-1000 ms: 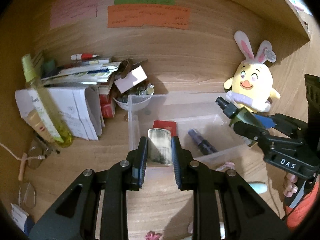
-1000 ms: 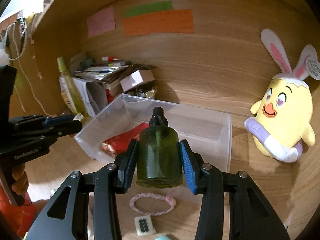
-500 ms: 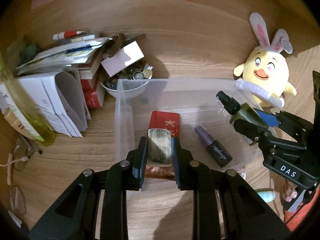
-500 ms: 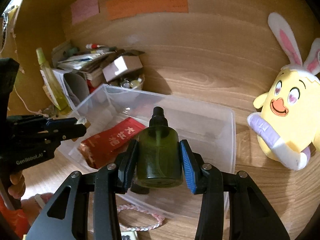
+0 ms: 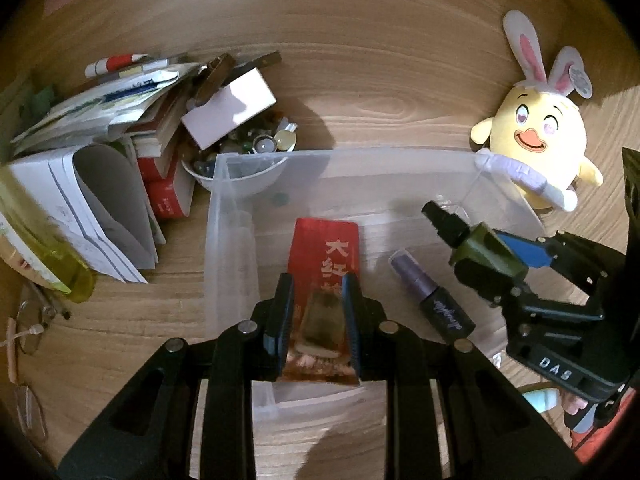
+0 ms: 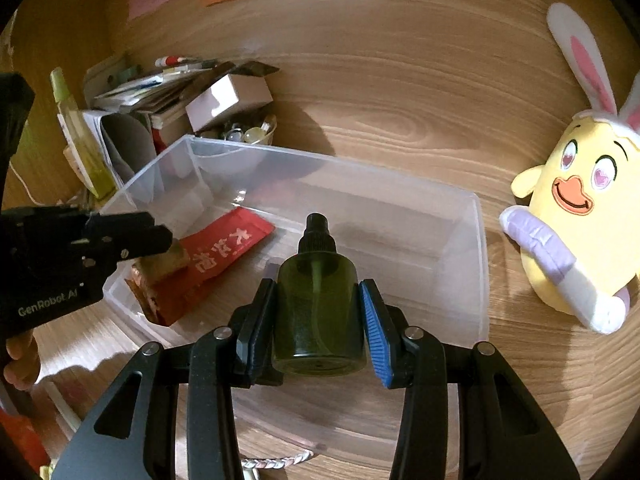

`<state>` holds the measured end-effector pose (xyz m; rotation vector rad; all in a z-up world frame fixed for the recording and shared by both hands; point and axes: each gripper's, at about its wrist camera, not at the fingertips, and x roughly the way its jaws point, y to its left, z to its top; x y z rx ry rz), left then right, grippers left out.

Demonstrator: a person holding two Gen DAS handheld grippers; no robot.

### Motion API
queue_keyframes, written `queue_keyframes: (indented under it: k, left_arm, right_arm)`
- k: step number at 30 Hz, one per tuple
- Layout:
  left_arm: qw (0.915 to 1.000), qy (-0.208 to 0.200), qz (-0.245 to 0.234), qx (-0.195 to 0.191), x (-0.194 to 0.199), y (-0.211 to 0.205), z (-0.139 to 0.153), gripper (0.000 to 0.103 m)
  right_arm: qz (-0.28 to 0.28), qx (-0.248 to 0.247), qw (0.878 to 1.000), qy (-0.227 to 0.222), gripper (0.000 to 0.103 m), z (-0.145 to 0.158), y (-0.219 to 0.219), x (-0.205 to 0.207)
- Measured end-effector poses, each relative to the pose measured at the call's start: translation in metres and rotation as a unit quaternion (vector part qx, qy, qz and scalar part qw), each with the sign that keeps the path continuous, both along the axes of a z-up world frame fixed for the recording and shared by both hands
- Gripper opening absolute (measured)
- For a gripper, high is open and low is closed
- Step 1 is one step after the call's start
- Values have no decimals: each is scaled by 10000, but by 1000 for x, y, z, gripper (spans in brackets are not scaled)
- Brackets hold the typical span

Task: Organize objects
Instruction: 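Carry both items over the clear box and lower them inside, then open both tools to release the items and withdraw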

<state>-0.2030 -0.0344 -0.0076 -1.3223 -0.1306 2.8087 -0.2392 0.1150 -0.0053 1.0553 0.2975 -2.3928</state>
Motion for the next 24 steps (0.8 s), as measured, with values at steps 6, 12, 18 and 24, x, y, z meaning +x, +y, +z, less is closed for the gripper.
queue_keyframes:
  k: [6,12,18,24]
  left_arm:
    - [9999,65,-95,-2,3,4,7,25]
    - [9994,287,-144,-87,15,12,22,50]
    - [9975,632,-176,-246,38,20,42,70]
    - [9953,915,-176,-246,64,25,57,81]
  right_arm:
    - [5,157,9998,142,41,4,-3,5]
    - [57,142,9993,331,51,13,-3,18]
    - [55,6,9986,517,71,31,6,36]
    - [26,-70,9977,680,75,47,22,59]
